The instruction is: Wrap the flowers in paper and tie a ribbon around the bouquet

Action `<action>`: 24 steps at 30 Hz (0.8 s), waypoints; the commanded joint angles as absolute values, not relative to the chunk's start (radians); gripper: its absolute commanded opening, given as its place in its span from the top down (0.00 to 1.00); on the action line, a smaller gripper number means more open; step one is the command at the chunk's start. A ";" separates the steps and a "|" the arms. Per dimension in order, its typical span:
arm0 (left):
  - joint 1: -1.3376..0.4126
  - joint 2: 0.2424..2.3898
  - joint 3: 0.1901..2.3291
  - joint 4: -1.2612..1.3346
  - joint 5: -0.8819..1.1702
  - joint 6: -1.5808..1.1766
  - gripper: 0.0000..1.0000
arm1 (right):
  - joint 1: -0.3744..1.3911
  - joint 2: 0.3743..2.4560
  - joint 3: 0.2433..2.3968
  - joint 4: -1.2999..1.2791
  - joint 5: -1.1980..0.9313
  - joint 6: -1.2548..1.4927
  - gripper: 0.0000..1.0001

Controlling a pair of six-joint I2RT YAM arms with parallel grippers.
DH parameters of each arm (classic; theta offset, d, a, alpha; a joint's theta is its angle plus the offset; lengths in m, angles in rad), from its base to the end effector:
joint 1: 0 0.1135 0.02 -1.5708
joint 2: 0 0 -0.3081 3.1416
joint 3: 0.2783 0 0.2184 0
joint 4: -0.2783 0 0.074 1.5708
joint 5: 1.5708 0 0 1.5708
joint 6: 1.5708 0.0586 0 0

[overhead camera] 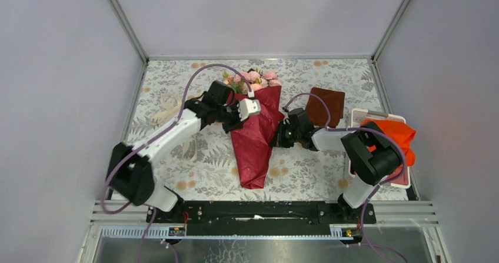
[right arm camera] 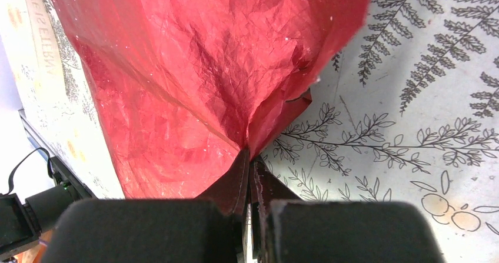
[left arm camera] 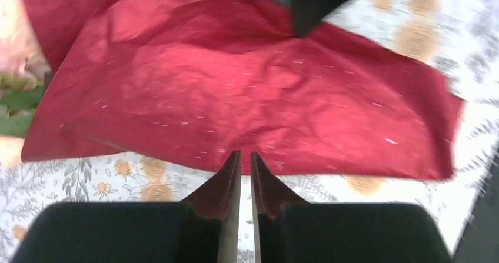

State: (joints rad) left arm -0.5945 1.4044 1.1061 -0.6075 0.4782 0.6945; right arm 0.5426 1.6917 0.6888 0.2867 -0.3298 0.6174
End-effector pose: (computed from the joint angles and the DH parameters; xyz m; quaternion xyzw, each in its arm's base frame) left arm 0.2045 -0.1708 0.3138 0.6135 0.6877 -0.2077 0.3279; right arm 0.2628 0.1806 0.1896 -0.0344 0.8997 0.3490 0.2601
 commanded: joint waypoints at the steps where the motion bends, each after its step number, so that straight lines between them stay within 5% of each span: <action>1: -0.487 1.609 1.208 -0.503 0.521 0.509 0.84 | 0.543 1.691 0.703 0.204 -0.270 0.569 0.98; 24: -0.160 2.044 1.477 -0.271 0.166 0.306 0.86 | 0.543 1.678 0.694 0.187 -0.275 0.574 0.98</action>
State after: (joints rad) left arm -0.1875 2.0304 1.4128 -0.3408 0.2958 0.3573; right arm 0.5426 1.6913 0.6971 0.2687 -0.3298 0.6033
